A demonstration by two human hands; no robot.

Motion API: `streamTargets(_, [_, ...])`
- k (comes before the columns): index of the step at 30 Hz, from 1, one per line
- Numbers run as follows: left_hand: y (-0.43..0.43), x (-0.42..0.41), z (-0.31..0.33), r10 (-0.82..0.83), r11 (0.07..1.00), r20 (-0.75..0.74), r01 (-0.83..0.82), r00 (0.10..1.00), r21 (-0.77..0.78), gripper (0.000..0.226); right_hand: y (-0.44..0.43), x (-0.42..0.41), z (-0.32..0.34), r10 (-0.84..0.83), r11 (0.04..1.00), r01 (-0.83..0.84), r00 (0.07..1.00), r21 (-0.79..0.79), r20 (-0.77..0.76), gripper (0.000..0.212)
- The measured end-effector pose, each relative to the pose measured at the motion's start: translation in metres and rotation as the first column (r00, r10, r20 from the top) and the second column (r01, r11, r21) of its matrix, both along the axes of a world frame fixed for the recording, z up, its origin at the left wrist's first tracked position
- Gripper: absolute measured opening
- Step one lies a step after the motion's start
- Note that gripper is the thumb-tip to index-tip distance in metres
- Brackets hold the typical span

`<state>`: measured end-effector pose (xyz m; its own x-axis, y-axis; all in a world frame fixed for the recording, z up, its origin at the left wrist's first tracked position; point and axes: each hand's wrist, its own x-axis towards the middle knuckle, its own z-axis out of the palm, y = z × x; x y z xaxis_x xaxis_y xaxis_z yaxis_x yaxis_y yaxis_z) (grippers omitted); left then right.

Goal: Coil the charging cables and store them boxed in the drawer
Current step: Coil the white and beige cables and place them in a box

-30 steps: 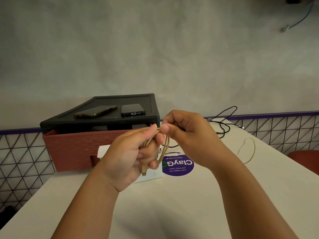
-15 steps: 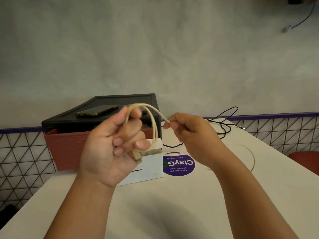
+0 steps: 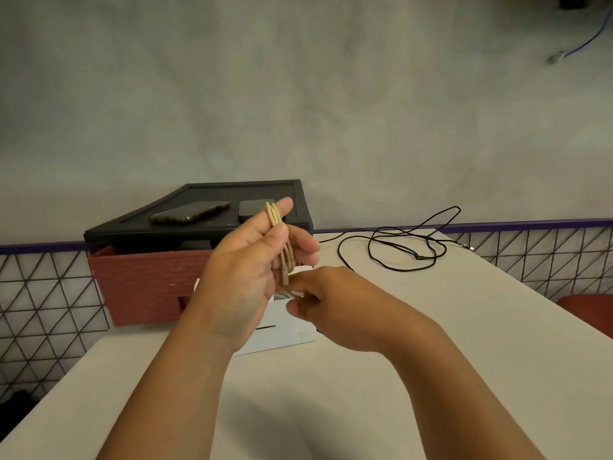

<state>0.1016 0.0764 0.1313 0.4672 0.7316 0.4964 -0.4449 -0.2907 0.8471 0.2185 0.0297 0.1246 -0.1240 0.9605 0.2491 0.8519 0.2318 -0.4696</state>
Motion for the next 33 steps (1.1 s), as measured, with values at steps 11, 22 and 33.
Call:
streamTargets(11, [0.009, -0.002, -0.004, 0.34, 0.931, -0.289, -0.276, 0.895, 0.24, 0.051, -0.007, 0.002, 0.01, -0.056, 0.998, 0.054, 0.997, 0.04, 0.046, 0.02])
streamTargets(22, [0.004, 0.0, -0.01, 0.269, 0.951, -0.485, -0.149, 0.832, 0.271, 0.045, -0.007, 0.012, 0.013, -0.086, 0.956, 0.12, 0.987, 0.269, -0.136, 0.016])
streamTargets(33, [-0.003, 0.002, -0.004, 0.13, 0.987, -0.378, -0.081, 0.917, 0.141, 0.038, -0.011, 0.022, 0.018, 0.017, 0.919, 0.125, 0.935, 0.374, -0.354, 0.012])
